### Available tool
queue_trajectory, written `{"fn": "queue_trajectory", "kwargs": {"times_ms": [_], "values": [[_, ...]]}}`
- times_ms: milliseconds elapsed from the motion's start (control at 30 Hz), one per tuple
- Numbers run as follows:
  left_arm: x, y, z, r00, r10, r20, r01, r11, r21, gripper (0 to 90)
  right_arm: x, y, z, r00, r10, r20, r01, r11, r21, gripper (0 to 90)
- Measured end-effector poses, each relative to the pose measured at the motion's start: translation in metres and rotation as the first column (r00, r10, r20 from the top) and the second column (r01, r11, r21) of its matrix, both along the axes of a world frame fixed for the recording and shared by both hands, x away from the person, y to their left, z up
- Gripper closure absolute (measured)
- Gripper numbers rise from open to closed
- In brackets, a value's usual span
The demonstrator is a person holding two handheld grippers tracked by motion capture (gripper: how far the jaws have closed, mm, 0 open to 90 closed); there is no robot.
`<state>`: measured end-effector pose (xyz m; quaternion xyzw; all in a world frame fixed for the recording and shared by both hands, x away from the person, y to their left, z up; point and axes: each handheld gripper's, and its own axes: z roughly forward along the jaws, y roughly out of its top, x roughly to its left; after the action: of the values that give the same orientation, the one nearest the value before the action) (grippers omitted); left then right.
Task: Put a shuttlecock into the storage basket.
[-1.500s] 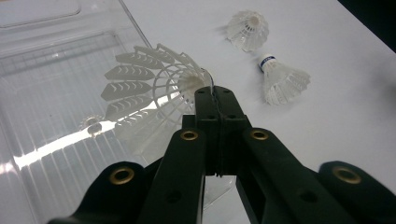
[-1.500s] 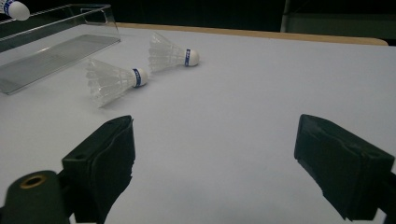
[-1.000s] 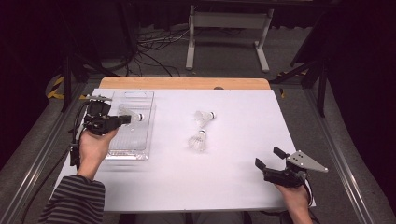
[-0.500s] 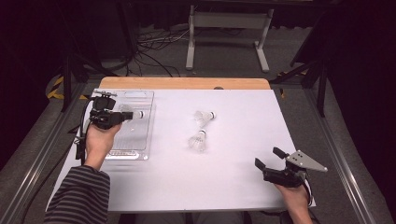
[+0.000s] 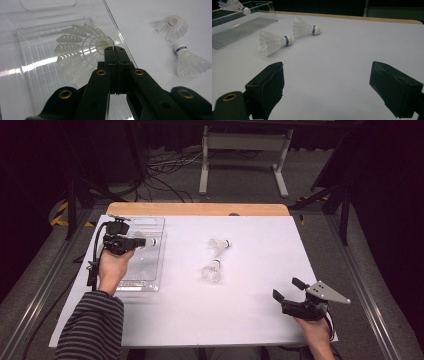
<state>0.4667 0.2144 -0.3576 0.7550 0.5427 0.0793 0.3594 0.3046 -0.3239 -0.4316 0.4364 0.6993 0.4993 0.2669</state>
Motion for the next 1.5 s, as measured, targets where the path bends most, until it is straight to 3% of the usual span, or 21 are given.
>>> {"fn": "queue_trajectory", "kwargs": {"times_ms": [1000,1267,1500], "values": [[0.023,-0.008,-0.034,0.9922,0.021,-0.123,-0.019,0.9997,0.017,89.9,0.000,0.000,0.000,1.0000,0.005,-0.002,-0.005,1.0000,0.002,13.1],[0.024,-0.005,-0.035,0.9910,0.036,-0.129,-0.032,0.9990,0.031,89.6,0.000,0.000,0.000,1.0000,0.006,-0.003,-0.006,1.0000,0.002,13.0],[0.024,-0.003,-0.037,0.9912,0.045,-0.125,-0.036,0.9965,0.075,86.4,0.000,0.000,0.000,1.0000,0.006,-0.003,-0.006,1.0000,0.003,13.0]]}}
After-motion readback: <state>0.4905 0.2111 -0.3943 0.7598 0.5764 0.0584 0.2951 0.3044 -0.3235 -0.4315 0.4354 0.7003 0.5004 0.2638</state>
